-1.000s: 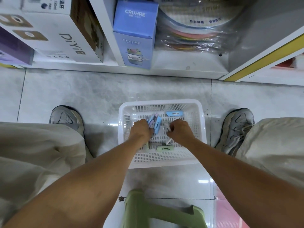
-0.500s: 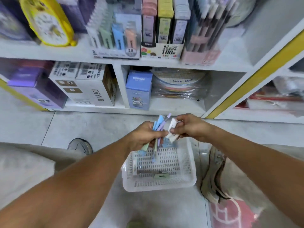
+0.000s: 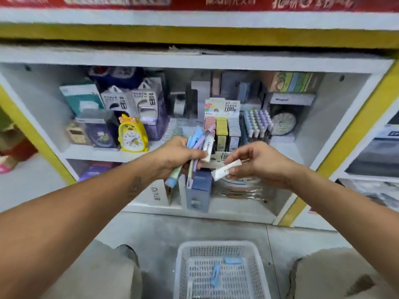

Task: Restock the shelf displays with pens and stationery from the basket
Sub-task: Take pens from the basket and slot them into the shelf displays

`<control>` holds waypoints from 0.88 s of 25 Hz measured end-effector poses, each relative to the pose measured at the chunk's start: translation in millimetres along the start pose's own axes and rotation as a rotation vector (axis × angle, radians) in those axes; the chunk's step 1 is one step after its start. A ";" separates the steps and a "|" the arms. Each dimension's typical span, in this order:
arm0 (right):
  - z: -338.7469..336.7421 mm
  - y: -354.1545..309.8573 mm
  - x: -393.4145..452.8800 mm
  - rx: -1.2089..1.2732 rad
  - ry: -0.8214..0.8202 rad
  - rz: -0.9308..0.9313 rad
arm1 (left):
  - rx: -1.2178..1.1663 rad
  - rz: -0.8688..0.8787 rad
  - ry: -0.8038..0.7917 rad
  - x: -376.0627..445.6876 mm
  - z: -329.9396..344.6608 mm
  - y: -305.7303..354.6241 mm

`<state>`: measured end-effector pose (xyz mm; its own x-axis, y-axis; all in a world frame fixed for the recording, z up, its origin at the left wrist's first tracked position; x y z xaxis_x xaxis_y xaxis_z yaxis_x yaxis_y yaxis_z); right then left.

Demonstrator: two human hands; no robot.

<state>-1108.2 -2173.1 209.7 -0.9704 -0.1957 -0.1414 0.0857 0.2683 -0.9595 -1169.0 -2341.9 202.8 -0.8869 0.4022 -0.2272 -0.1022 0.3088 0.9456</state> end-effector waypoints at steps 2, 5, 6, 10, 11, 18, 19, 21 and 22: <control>0.5 -20.3 10.0 -0.024 0.032 -0.028 | 0.003 -0.032 0.047 2.7 -19.2 12.6; -5.9 -43.2 30.3 -0.169 0.135 -0.078 | -0.021 -0.065 0.092 12.1 -36.8 23.3; -7.6 -49.4 38.6 -0.162 0.161 -0.084 | -0.046 -0.073 0.105 15.5 -42.5 24.3; -8.6 -66.5 75.6 -0.068 0.189 -0.097 | -0.091 -0.122 0.162 24.8 -73.4 16.0; -9.1 -70.4 84.4 -0.065 0.208 -0.116 | -0.084 -0.130 0.184 25.7 -85.0 13.6; 9.1 -83.4 118.7 -0.153 0.178 -0.142 | -0.026 -0.143 0.287 31.8 -134.6 12.8; 9.2 -85.5 121.7 -0.187 0.186 -0.149 | -0.030 -0.146 0.290 34.0 -134.6 13.1; 7.5 -88.0 126.9 -0.248 0.201 -0.177 | -0.037 -0.151 0.287 39.1 -130.5 12.8; 6.1 -89.0 128.5 -0.274 0.214 -0.197 | -0.042 -0.155 0.279 41.8 -127.5 11.8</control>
<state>-1239.2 -2227.9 275.4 -0.9899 -0.0752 0.1203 -0.1418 0.4924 -0.8587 -1264.7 -2431.4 234.2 -0.9482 0.0992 -0.3017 -0.2588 0.3091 0.9151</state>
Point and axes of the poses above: each hand's wrist, its own x-axis towards the middle knuckle, its own z-axis out of the palm, y = z × x, the point moved 10 cm from there along x, towards the middle knuckle
